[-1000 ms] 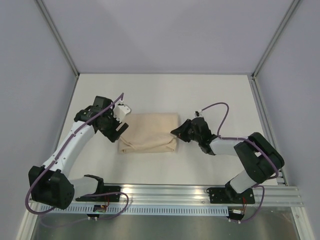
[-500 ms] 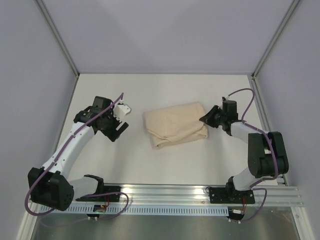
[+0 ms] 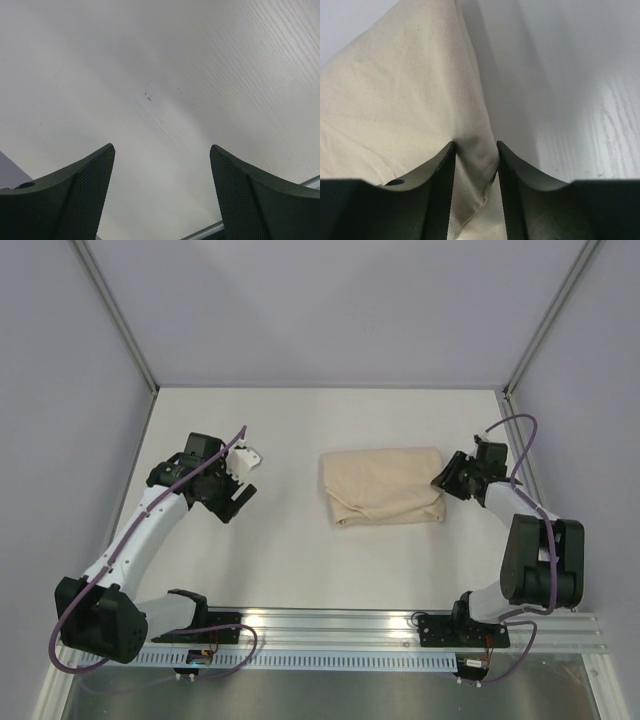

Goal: Prepare the surgical pack

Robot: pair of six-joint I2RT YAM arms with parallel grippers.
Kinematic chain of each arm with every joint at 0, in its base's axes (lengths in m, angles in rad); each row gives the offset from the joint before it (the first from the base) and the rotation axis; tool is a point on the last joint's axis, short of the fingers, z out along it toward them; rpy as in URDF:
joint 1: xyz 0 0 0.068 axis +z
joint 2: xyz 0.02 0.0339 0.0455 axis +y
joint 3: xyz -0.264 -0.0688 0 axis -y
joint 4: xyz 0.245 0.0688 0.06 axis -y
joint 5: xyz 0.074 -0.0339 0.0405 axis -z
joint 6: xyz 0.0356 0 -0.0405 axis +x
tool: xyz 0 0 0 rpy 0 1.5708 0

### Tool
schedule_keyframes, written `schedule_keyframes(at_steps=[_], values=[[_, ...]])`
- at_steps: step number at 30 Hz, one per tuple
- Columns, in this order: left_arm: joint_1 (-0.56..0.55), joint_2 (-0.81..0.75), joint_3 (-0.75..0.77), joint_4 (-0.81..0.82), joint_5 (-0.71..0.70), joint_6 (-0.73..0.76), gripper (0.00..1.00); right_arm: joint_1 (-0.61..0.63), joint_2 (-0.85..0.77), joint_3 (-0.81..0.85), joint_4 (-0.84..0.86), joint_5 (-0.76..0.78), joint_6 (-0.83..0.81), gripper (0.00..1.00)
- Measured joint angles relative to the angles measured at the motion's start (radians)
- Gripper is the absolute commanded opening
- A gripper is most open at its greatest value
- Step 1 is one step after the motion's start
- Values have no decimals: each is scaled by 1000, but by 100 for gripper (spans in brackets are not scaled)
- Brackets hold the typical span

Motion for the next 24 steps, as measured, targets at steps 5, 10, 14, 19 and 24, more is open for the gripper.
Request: schedule_keyframes(at_steps=[5,10,14,19,24], values=[[0,-2,-2,0,0,0,85,-16,-114,0,-147,121,-40,44],[0,-10,-14,0,0,0,86,-6,-337,-1,-267,242,-38,34],[0,-14,-28,3,-2,0,86,116,-473,-7,-272,305,-34,17],[0,-14,-48,7,-6,0,86,275,-400,-6,-215,239,-37,0],[0,-23,-64,10,-18,0,87,275,-269,-91,-174,190,2,0]])
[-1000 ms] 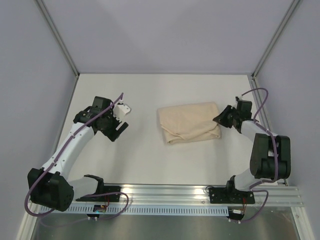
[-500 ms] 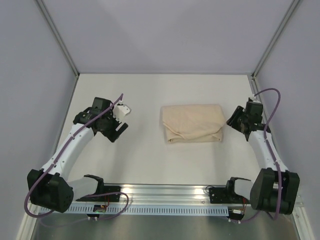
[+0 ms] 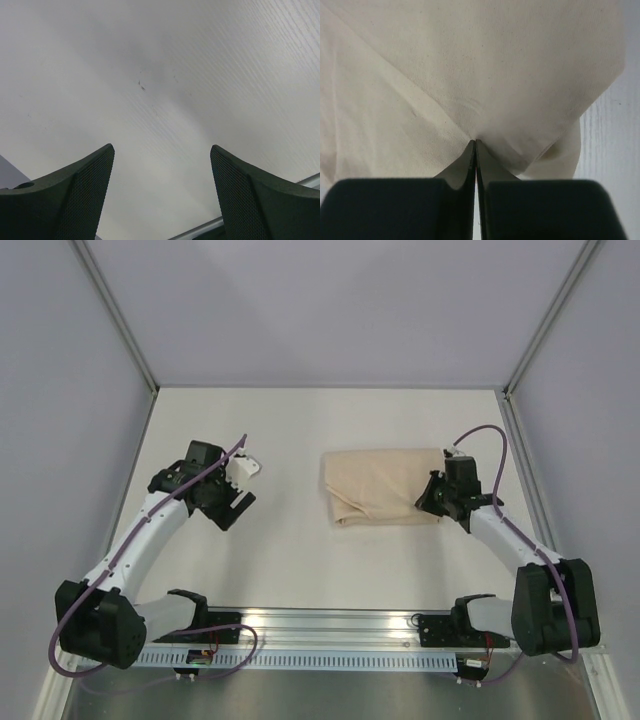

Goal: Prepare the surgical pack

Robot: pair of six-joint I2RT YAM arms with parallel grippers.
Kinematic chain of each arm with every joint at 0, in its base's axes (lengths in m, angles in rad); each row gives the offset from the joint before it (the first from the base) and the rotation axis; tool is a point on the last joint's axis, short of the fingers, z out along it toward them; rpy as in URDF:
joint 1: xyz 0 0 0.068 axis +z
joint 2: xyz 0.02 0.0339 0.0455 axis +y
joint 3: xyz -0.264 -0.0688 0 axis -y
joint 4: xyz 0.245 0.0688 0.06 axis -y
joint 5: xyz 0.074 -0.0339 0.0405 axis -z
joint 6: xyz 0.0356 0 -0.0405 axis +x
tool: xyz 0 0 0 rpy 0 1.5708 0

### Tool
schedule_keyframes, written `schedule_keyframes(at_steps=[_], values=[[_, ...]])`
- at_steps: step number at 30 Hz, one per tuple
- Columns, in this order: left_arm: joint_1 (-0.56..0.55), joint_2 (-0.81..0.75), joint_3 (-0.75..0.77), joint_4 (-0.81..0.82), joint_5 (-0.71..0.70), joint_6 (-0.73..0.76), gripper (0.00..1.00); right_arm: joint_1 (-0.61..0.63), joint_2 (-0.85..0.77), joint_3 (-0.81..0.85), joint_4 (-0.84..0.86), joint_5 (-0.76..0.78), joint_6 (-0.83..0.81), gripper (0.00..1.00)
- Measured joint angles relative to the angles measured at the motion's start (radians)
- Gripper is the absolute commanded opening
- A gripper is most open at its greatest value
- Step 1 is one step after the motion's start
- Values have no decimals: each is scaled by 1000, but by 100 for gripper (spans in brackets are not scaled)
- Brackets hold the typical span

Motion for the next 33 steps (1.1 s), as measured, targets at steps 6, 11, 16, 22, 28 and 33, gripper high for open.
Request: schedule_keyframes(at_steps=[6,11,16,22,28,33], values=[[0,-6,-5,3,-2,0,87,-2,10,-49,51,-13,33,0],[0,-7,-11,12,-4,-1,87,-3,-112,-30,-67,52,24,40],[8,-5,-34,17,-18,-9,87,-110,-216,106,-178,150,-13,100],[101,-5,-46,39,-32,-39,88,-392,-229,185,-224,235,-23,100],[190,-16,-68,71,-35,-64,88,-528,-218,168,-273,301,-14,100],[200,-31,-82,78,-34,-73,88,-528,-217,158,-284,299,-15,100]])
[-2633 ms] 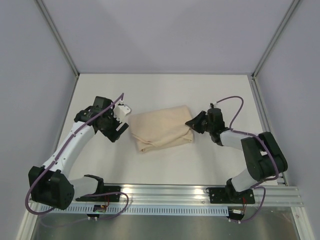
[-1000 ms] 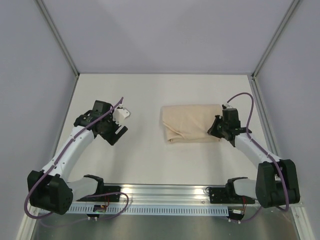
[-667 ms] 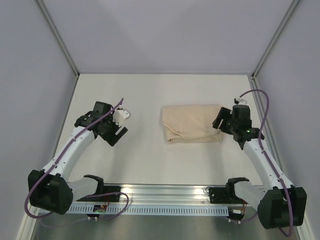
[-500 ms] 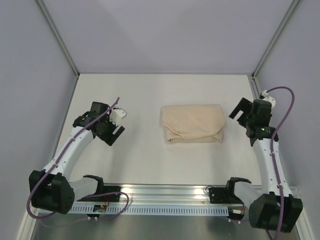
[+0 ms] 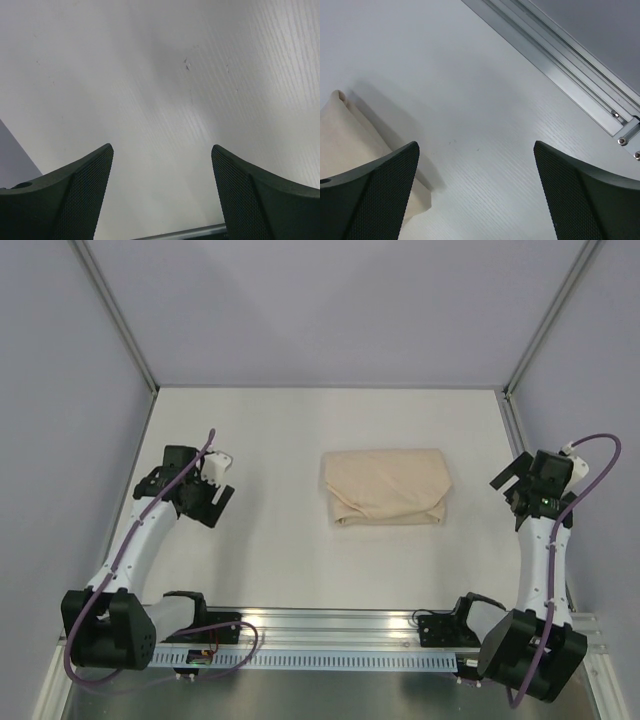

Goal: Prepare the surgical pack

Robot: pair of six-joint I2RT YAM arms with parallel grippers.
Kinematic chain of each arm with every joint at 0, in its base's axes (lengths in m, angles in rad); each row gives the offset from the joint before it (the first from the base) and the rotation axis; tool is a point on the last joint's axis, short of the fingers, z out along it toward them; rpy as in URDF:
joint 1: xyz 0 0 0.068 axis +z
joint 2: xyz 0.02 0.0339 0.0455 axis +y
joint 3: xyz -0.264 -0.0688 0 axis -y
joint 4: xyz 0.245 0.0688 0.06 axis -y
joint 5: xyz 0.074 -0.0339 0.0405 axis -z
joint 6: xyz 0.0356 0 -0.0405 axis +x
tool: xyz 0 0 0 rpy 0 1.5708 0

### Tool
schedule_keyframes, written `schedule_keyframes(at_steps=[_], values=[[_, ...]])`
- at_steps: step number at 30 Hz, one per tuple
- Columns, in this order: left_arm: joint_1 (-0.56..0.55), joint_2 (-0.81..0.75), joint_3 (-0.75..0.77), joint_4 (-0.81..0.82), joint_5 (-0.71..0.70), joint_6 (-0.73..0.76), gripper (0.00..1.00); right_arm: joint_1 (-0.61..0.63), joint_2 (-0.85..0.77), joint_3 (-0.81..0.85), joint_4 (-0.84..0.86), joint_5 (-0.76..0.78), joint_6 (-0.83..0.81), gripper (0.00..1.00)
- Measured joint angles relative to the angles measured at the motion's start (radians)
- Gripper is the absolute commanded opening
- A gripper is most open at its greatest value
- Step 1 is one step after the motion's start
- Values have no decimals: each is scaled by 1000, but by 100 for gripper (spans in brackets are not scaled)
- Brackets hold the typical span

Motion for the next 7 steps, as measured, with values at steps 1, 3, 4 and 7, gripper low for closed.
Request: schedule_keyframes(at_steps=[1,3,4,7], values=[[0,0,0,2,0,-2,88,0,3,0,0,-5,0,100],[1,0,0,5,0,-3,88,0,8,0,-1,-20,-3,100],[1,0,0,6,1,-3,88,0,9,-3,1,-31,-6,100],[1,0,0,7,2,-3,88,0,5,-24,11,-56,-13,100]])
